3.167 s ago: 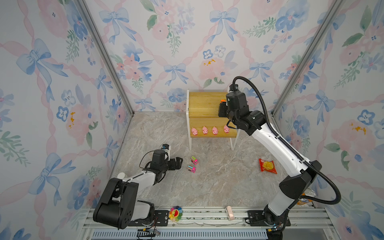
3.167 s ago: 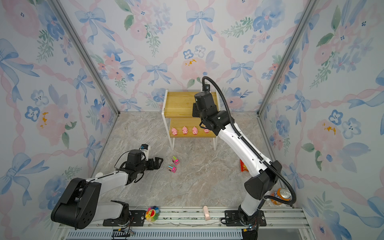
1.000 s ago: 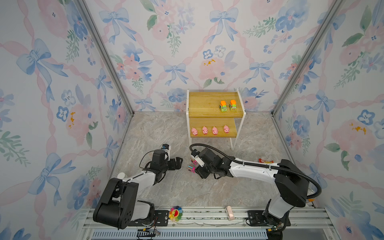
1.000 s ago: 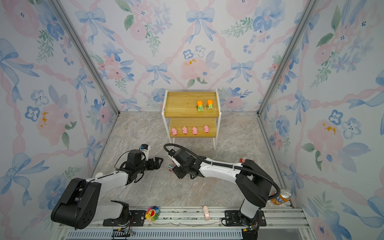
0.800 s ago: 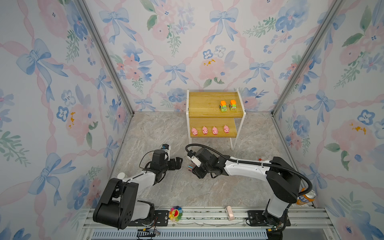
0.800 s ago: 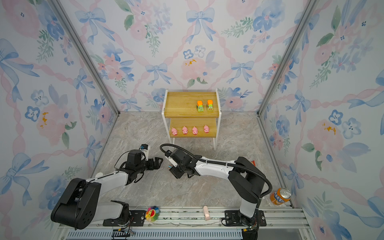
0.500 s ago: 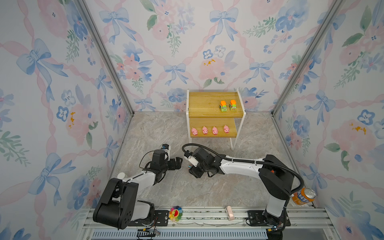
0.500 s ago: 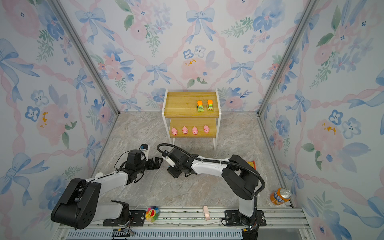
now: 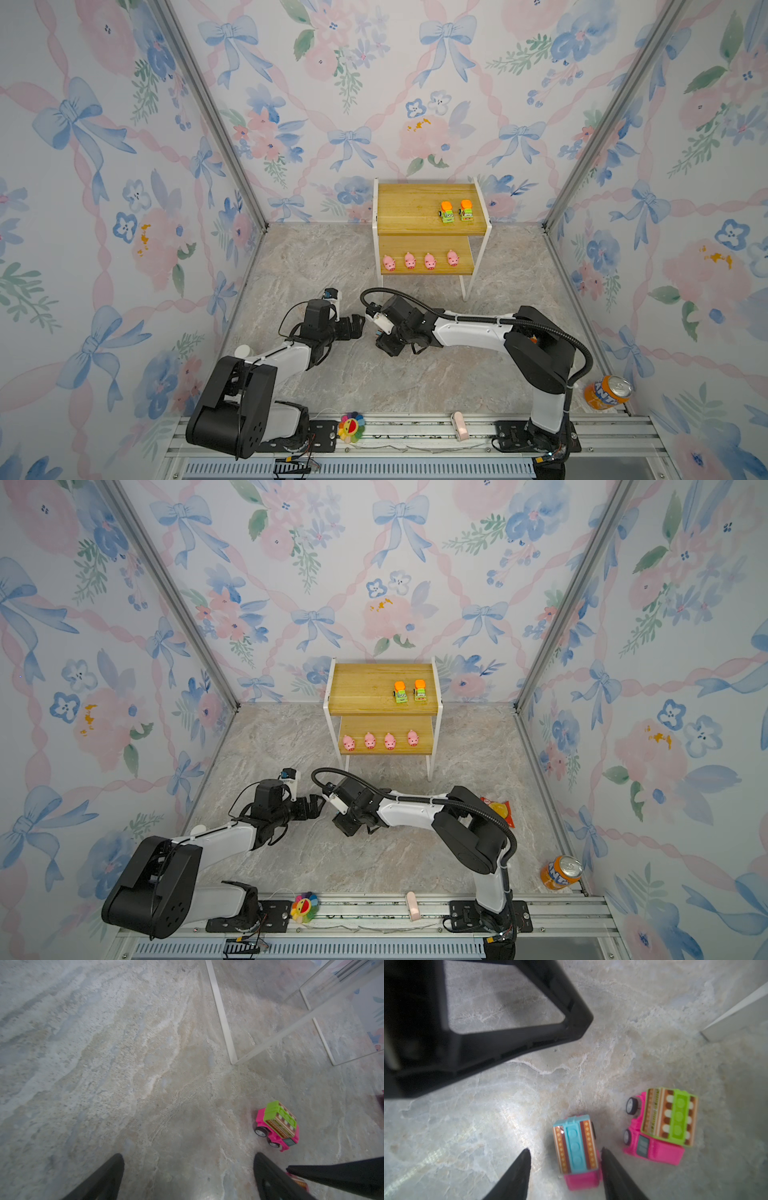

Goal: Place and organize the plastic toys onto the shelf
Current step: 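Lower the right gripper onto the pink truck with blue top and close it, then lift the pink truck with the right gripper up to the upper shelf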

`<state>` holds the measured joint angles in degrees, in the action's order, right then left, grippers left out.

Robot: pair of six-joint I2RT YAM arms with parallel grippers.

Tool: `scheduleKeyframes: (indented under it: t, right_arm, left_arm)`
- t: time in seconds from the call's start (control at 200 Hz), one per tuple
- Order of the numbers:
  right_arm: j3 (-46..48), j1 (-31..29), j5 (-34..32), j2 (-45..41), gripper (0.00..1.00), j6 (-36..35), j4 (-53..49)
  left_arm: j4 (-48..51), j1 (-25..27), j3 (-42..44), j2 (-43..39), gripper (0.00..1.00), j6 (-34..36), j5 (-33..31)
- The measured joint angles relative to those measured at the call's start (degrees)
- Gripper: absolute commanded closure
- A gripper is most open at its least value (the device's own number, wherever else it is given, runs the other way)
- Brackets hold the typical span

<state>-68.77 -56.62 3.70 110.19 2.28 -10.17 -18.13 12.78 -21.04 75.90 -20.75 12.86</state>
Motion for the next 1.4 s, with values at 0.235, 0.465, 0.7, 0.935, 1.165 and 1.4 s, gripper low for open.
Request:
scheduleKeyframes:
  t: [0.235, 0.465, 0.7, 0.935, 1.165, 1.4]
  right_arm:
    - [0.0, 0.11, 0.17, 0.46, 0.57, 0.28, 0.66]
    - [-0.13, 0.37, 0.15, 0.46, 0.72, 0.5, 0.81]
    - [-0.44, 0.55, 0.26, 0.46, 0.78, 1.09, 0.39]
    - [-3.69, 1.03, 1.49, -1.42, 0.81, 1.77, -6.45]
    - [-18.67, 1.05, 2.58, -6.32, 0.84, 2.54, -21.44]
    - [-42.93, 1.49, 0.92, -9.18, 0.85, 2.91, -35.34]
  left_arm:
    - [0.0, 0.0, 0.0, 0.0, 0.02, 0.0, 0.0]
    - [0.0, 0.0, 0.0, 0.0, 0.02, 0.0, 0.0]
    - [0.0, 0.0, 0.0, 0.0, 0.02, 0.0, 0.0]
    - [0.0, 0.0, 0.0, 0.0, 0.02, 0.0, 0.0]
    - [0.0, 0.0, 0.0, 0.0, 0.02, 0.0, 0.02]
    - [0.0, 0.0, 0.0, 0.0, 0.02, 0.0, 0.02]
